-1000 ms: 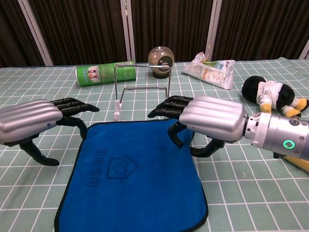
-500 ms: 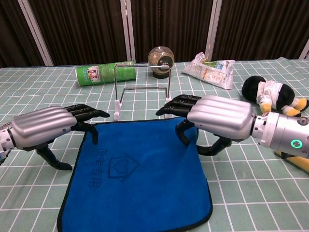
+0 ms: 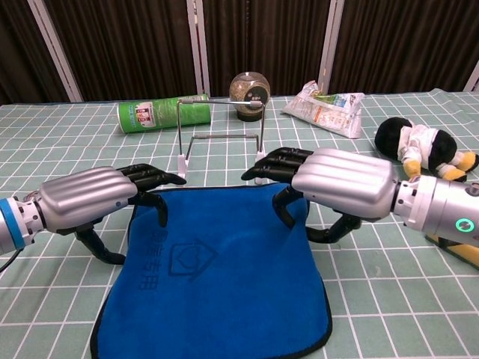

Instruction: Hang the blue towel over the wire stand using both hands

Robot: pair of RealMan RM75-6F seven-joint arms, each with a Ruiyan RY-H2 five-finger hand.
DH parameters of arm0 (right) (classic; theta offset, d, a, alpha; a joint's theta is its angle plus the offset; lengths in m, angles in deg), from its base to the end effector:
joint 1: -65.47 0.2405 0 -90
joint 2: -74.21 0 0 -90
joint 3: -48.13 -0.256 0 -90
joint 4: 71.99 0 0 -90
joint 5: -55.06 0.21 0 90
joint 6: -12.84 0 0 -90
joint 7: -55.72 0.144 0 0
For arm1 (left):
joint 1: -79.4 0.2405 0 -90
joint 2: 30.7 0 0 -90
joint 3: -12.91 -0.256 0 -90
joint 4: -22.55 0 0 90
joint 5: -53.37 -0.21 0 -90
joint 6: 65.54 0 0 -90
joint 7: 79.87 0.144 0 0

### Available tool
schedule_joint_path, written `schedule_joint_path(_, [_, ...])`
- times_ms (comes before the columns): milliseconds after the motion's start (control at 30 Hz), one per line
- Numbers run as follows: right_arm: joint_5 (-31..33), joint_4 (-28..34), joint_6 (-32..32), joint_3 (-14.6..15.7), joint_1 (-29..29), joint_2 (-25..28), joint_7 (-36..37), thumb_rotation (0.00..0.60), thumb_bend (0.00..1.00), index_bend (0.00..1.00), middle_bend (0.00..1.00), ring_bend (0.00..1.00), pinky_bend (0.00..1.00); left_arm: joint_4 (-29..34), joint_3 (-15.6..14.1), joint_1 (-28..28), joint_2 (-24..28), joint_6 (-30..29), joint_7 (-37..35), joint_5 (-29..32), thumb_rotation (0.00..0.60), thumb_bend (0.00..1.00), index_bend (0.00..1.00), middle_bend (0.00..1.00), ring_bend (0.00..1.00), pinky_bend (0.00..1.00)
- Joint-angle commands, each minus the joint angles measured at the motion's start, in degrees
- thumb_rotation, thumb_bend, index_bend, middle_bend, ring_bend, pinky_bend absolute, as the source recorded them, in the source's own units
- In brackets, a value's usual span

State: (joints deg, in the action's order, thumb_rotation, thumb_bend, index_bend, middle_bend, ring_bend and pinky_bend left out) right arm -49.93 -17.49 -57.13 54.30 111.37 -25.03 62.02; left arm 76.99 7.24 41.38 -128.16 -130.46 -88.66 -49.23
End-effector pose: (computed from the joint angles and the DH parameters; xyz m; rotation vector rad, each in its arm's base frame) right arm -0.1570 -0.3130 -0.0612 2.3406 -0.3607 1.1718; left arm -0.2160 0.2999 -0.0565 -2.2675 -0.6136 -0.9979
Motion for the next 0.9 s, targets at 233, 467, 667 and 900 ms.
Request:
schedule_joint_path(233, [-0.2, 0.7, -0.1, 0.1, -0.1, 0.4, -0.5, 0.600, 0.45, 0.65, 0.03, 0.00, 0.00, 0.4, -0.5, -0.5, -0.1, 0.3, -0.2, 0.6, 0.600, 0.31, 0.40, 0.00, 0.00, 0.00])
schedule_joint_path(467, [-0.4, 1.3, -0.3, 0.0, -0.1, 0.8, -1.2, 0.600, 0.45, 0.65, 0.03, 0.00, 0.00, 0.1, -0.8, -0.6, -0.5, 0.2, -1.1, 1.2, 0.600, 0.39, 0.41, 0.00, 0.00, 0.00])
schedule_joint_path(667, [-0.3, 2.0, -0.2, -0.1, -0.1, 1.3, -1.4, 0.600, 0.45, 0.65, 0.03, 0.00, 0.00, -0.9, -1.0, -0.7, -1.5, 0.3, -1.5, 1.5, 0.600, 0.42, 0.55, 0.00, 0.00, 0.00])
schedule_joint_path(900, [-0.4, 2.5, -0.6, -0.2, -0.4, 1.9, -1.5, 0.600, 0.45, 0.65, 0.03, 0.00, 0.00, -1.8, -0.7, -0.6, -2.7, -0.4, -0.8, 1.9, 0.600, 0.50, 0.65, 0.00, 0.00, 0.00])
